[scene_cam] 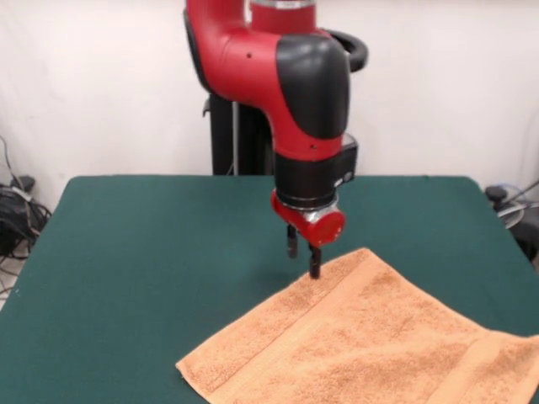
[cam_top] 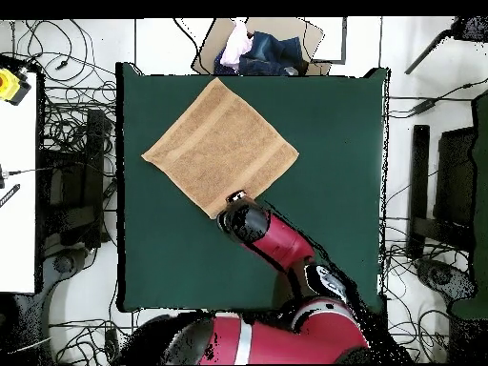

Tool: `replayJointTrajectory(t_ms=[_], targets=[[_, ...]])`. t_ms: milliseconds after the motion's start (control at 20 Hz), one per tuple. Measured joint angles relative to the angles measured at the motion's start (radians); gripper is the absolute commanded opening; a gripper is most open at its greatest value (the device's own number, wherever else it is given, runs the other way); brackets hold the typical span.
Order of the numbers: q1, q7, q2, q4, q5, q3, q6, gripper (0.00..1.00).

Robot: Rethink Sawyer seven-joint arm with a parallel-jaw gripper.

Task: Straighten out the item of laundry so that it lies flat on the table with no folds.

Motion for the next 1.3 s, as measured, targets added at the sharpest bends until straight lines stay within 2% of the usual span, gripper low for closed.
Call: replayJointTrajectory(t_ms=[550, 1300], targets=[[0.025, 0.0, 0.078, -0.073, -0.011, -0.003, 0.0, 1.0], [0.104, 0.0, -0.001, -0.076, -0.011, -0.007, 0.0, 1.0]])
